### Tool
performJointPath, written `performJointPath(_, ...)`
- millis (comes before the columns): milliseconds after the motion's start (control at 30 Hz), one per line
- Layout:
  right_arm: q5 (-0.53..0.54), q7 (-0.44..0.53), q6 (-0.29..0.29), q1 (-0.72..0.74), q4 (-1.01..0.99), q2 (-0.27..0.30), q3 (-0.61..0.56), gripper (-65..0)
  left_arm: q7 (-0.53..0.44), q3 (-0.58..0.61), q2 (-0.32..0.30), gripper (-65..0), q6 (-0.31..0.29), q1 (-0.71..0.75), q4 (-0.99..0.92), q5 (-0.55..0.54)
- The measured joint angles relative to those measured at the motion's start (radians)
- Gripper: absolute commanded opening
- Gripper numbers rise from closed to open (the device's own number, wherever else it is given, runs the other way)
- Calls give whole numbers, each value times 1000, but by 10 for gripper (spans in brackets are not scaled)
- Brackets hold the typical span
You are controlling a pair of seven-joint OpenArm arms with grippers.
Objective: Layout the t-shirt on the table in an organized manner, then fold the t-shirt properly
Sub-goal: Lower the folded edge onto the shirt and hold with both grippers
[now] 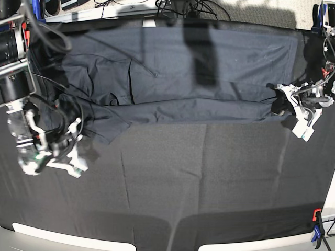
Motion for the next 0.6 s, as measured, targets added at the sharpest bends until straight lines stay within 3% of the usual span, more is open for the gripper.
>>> performJointPath(67,1,-2,0,0,0,1,-18,-351,1,0,0,-650,0,0,0,0)
performJointPath(233,131,-87,0,0,0,0,-55,-351,1,0,0,-650,0,0,0,0)
performJointPath(367,113,-91,1,3,0,0,-56,-360,1,0,0,-650,0,0,0,0)
performJointPath(600,76,-79,1,3,0,1,-56,-503,1,0,0,-650,0,0,0,0)
